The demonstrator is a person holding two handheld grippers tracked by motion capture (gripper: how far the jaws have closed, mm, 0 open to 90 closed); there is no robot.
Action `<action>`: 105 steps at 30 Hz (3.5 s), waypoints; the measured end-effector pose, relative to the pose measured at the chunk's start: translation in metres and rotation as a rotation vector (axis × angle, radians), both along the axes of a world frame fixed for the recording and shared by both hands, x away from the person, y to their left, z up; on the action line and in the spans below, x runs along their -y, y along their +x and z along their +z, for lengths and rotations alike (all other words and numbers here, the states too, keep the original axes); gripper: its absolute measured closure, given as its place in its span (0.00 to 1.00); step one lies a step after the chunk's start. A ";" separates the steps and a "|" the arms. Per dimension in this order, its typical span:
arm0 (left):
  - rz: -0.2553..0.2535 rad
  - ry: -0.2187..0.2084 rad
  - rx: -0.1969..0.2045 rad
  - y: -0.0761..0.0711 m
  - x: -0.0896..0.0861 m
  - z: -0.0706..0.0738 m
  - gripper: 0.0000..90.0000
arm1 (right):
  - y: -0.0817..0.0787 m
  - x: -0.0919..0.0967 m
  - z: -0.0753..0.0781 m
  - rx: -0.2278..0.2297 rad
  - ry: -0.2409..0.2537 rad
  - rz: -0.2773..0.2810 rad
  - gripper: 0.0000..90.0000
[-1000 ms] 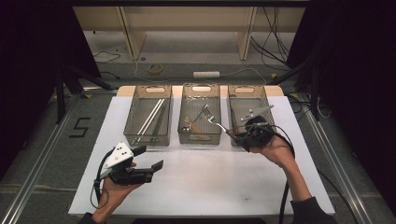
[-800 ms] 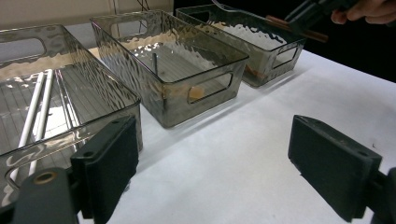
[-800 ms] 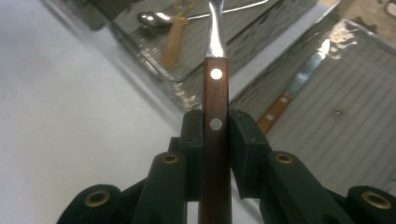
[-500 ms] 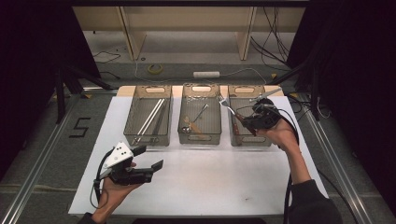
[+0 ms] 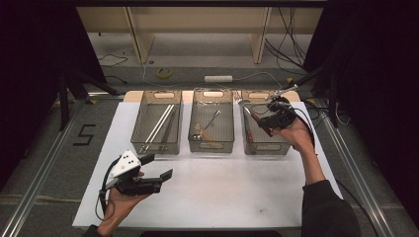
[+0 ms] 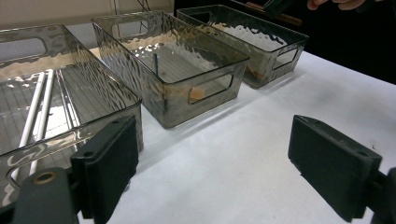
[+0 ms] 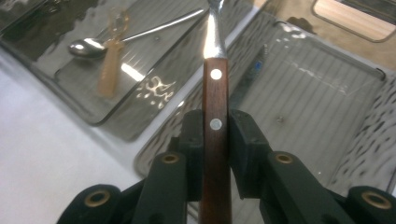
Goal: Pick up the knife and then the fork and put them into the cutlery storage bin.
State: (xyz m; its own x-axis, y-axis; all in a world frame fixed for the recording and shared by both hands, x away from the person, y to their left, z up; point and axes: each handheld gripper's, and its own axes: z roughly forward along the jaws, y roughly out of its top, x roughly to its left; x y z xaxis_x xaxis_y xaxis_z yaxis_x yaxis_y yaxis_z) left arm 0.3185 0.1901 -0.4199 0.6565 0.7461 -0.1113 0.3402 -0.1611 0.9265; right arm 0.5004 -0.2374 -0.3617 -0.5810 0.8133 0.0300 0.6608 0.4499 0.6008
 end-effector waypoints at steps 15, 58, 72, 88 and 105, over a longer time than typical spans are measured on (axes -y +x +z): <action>-0.001 -0.001 -0.001 0.000 0.000 0.000 0.17 | 0.022 0.006 -0.010 -0.048 -0.018 -0.095 0.86; -0.002 -0.001 -0.004 0.000 0.000 0.000 0.17 | 0.035 0.009 -0.041 -0.138 -0.019 -0.207 0.69; -0.005 0.003 -0.004 0.000 0.000 0.000 0.17 | 0.027 0.003 -0.030 -0.096 0.030 -0.160 0.45; -0.005 0.003 -0.005 -0.001 0.001 0.000 0.17 | 0.001 -0.003 -0.023 -0.008 0.108 -0.123 0.35; -0.005 0.003 -0.005 0.000 0.001 0.000 0.17 | -0.035 -0.013 -0.021 0.083 0.229 -0.066 0.29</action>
